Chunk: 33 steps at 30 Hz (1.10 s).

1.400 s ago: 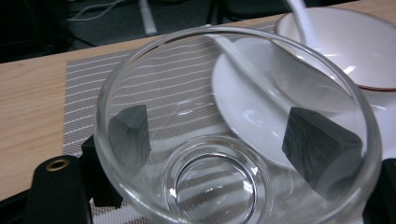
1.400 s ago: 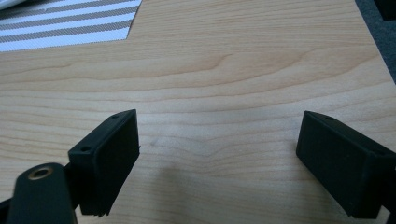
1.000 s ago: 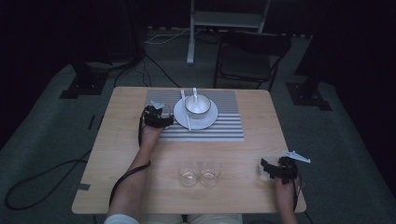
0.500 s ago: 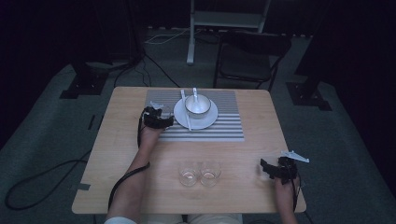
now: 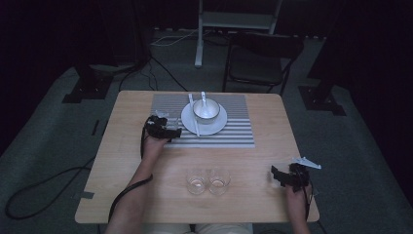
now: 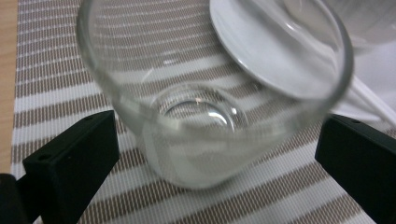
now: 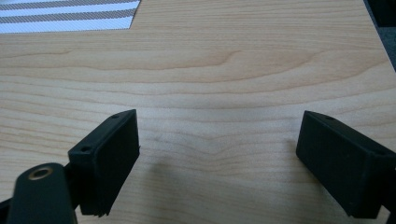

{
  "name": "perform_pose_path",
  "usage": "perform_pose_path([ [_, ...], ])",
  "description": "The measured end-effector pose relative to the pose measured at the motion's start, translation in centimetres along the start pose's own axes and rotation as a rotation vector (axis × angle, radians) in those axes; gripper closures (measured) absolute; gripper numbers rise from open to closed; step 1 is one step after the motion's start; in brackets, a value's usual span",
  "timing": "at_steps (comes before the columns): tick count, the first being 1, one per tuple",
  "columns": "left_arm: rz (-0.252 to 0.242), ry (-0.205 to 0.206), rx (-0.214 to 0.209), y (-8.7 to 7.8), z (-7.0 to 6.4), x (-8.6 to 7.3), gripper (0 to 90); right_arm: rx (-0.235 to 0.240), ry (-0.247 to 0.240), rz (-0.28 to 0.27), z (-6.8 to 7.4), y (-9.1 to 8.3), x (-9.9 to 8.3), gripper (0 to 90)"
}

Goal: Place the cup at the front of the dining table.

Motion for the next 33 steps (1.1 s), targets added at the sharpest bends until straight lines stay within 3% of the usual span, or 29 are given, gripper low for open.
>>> perform_pose_path([
  [3, 0.002, 0.043, 0.012, -0.6, -0.2, -0.5, 0.3, 0.000, -0.006, 0.001, 0.0, 0.0, 0.0, 12.8],
  [11, -0.020, 0.035, -0.002, -2.2, 0.5, -1.9, 0.4, 0.002, -0.008, 0.002, 0.1, 0.1, 0.1, 12.8],
  [16, -0.073, 0.027, 0.037, -3.3, 1.0, -2.4, 0.4, 0.005, -0.009, 0.001, 0.0, 0.1, 0.1, 12.8],
  [19, -0.113, 0.057, 0.060, -4.5, 1.3, -3.3, 0.3, 0.004, -0.002, 0.000, 0.0, 0.1, 0.1, 12.8],
  [22, -0.116, 0.057, 0.055, -4.7, 1.3, -3.6, 0.3, 0.004, -0.003, 0.001, 0.0, 0.1, 0.1, 12.8],
  [24, -0.125, 0.055, 0.012, -5.5, 1.4, -4.3, 0.4, 0.005, -0.001, 0.000, 0.0, 0.1, 0.1, 12.8],
  [27, -0.123, 0.078, -0.001, -6.1, 1.3, -4.9, 0.3, 0.001, -0.005, 0.002, 0.0, 0.1, 0.1, 12.8],
  [33, -0.152, 0.073, -0.044, -7.5, 1.4, -6.3, 0.3, 0.002, -0.001, -0.001, 0.0, 0.1, 0.1, 12.8],
])
Point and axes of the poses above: each handheld gripper's, and its own axes: y roughly forward along the jaws, x roughly out of its top, z roughly to its left, the point moved 4 cm from there along y, roughly forward along the jaws, and after that the axes turned 6 degrees about z, right-handed, at the moved point
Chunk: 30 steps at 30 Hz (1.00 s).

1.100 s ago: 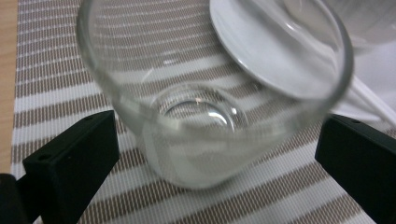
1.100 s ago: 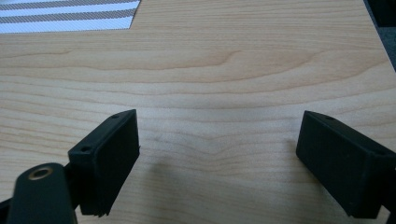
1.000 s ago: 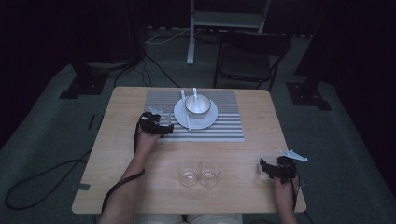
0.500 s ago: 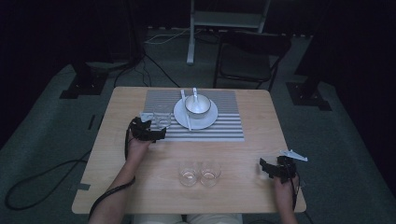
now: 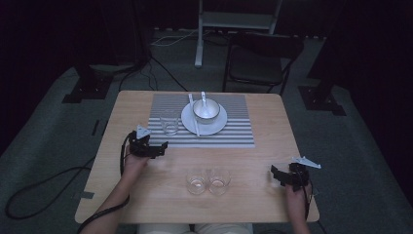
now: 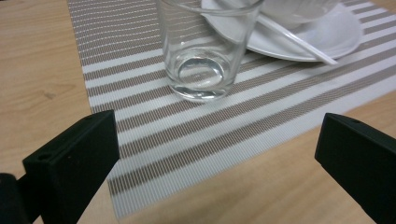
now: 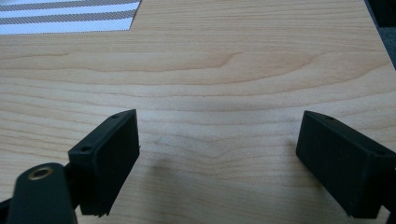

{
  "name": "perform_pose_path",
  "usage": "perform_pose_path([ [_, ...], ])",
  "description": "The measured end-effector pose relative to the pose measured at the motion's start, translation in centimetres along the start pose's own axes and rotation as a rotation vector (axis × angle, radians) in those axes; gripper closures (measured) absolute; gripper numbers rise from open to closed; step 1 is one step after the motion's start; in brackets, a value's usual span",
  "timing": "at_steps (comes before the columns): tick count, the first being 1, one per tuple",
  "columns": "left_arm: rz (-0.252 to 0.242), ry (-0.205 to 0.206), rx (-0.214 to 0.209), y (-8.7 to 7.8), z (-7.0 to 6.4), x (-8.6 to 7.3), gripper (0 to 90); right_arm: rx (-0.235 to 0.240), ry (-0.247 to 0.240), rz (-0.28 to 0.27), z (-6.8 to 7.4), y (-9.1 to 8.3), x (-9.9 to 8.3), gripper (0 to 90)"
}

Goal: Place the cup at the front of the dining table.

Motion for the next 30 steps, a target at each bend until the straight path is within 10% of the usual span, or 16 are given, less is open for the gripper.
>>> perform_pose_path([
  [30, -0.065, 0.020, -0.029, -6.2, 0.4, -6.4, 0.4, 0.000, 0.003, -0.001, 0.0, 0.0, 0.0, 12.8],
])
Point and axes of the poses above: each handheld gripper's, and its own axes: y roughly forward along the jaws, x roughly out of its top, z roughly to its left, the point moved 4 cm from there along y, roughly forward along the jaws, and after that the axes turned 6 degrees about z, right-handed, at the moved point
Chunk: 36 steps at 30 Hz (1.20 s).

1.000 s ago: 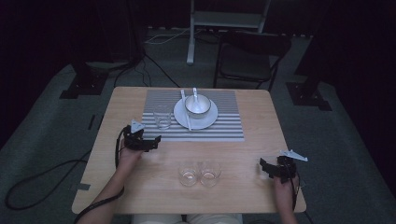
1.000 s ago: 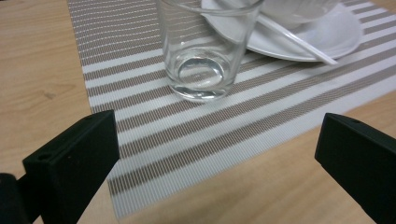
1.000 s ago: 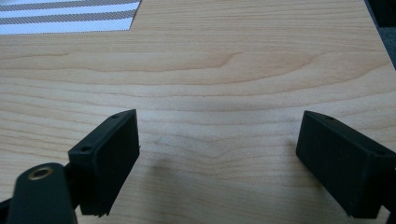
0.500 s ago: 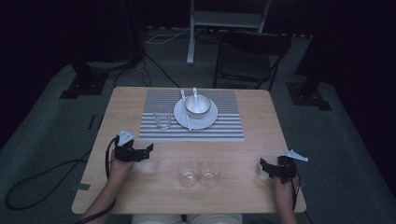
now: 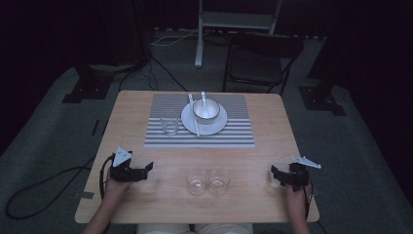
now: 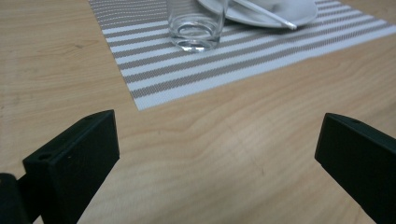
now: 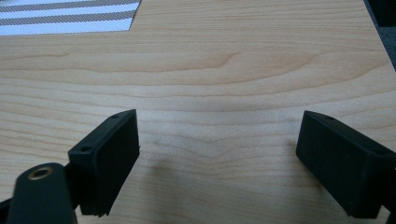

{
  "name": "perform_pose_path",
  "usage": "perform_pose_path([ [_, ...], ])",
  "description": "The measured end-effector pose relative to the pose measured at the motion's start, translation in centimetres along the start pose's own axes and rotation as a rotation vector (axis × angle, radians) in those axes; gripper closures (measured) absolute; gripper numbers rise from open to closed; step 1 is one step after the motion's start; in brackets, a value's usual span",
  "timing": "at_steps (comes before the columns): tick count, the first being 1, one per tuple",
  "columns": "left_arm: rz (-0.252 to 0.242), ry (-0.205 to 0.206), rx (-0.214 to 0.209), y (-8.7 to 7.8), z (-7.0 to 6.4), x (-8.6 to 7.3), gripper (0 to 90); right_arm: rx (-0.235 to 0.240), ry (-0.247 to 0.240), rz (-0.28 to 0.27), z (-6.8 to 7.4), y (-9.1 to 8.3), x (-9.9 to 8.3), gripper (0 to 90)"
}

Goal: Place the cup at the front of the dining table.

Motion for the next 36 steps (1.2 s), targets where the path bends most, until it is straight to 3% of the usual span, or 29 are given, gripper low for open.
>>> perform_pose_path([
  [5, -0.003, -0.009, -0.005, -0.9, 0.0, -1.2, 0.4, -0.001, 0.000, 0.002, 0.0, 0.0, 0.0, 12.8],
  [12, -0.001, 0.007, 0.007, -2.1, 0.4, -1.8, 0.4, 0.002, 0.000, -0.001, 0.0, 0.0, 0.0, 12.8],
  [16, -0.004, -0.009, 0.013, -2.7, 1.0, -2.2, 0.3, 0.002, -0.003, 0.002, 0.0, 0.0, 0.0, 12.8],
  [27, -0.016, 0.001, 0.041, -6.0, 1.6, -4.4, 0.4, 0.000, -0.003, 0.003, 0.0, 0.0, 0.0, 12.8],
  [36, -0.007, -0.032, 0.061, -7.4, 2.3, -6.0, 0.4, 0.001, -0.003, 0.002, 0.0, 0.0, 0.0, 12.8],
])
Point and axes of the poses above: each handheld gripper's, and its own axes: y roughly forward along the jaws, x roughly out of its top, z roughly to its left, the point moved 4 cm from there along y, roughly forward along the jaws, and after that the axes turned 6 degrees about z, right-handed, at the moved point
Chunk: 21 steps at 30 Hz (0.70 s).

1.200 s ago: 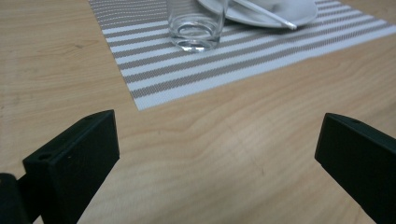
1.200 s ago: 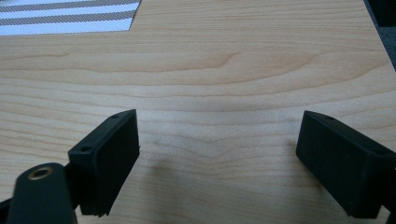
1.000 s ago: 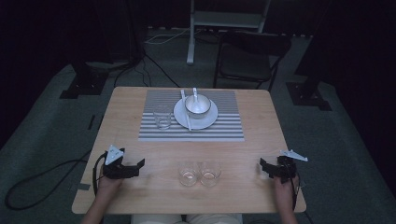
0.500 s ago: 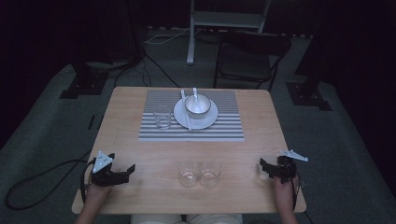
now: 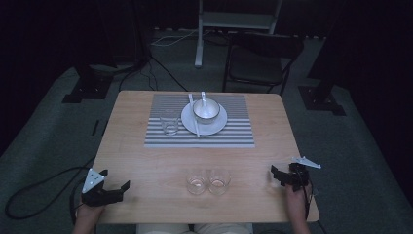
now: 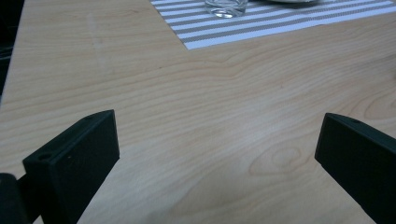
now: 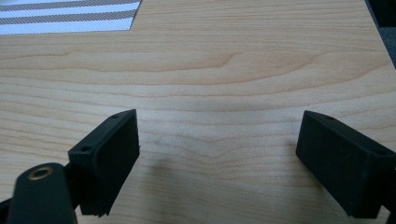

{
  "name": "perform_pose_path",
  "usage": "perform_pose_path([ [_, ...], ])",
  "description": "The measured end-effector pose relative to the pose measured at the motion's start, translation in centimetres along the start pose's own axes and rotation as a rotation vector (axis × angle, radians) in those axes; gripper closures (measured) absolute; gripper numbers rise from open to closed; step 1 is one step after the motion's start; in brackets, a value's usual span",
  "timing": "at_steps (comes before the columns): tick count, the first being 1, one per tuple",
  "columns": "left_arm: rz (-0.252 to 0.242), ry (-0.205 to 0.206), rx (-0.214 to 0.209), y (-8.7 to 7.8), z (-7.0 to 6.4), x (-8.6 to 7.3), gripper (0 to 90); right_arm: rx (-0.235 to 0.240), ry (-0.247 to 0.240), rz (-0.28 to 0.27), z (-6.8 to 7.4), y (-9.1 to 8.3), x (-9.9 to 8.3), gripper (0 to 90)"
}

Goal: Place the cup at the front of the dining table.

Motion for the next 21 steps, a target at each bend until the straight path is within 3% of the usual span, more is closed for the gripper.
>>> perform_pose_path([
  [4, -0.028, 0.011, 0.021, -0.9, 0.4, -0.5, 0.4, 0.001, 0.000, 0.000, 0.0, 0.0, 0.0, 12.8],
  [9, -0.025, -0.013, 0.042, -1.6, 1.1, -1.5, 0.4, -0.001, 0.000, 0.001, 0.0, 0.0, 0.0, 12.8],
  [13, -0.013, -0.004, 0.074, -1.9, 1.3, -2.1, 0.3, -0.001, 0.000, 0.001, 0.0, 0.0, 0.0, 12.8],
  [14, -0.012, 0.005, 0.106, -1.9, 1.5, -2.3, 0.3, -0.001, -0.002, 0.002, 0.0, 0.0, 0.0, 12.8],
  [18, 0.002, 0.027, 0.169, -1.9, 1.9, -2.5, 0.3, -0.001, -0.002, 0.002, 0.0, 0.0, 0.0, 12.8],
  [21, 0.000, -0.006, 0.174, -1.9, 2.2, -2.7, 0.3, 0.005, 0.000, 0.000, 0.0, 0.0, 0.0, 12.8],
])
Point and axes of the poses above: each handheld gripper's, and its own axes: y roughly forward along the jaws, x roughly out of its top, z roughly to its left, the point moved 4 cm from there along y, roughly forward along the jaws, and after that the axes turned 6 degrees about z, right-handed, at the moved point
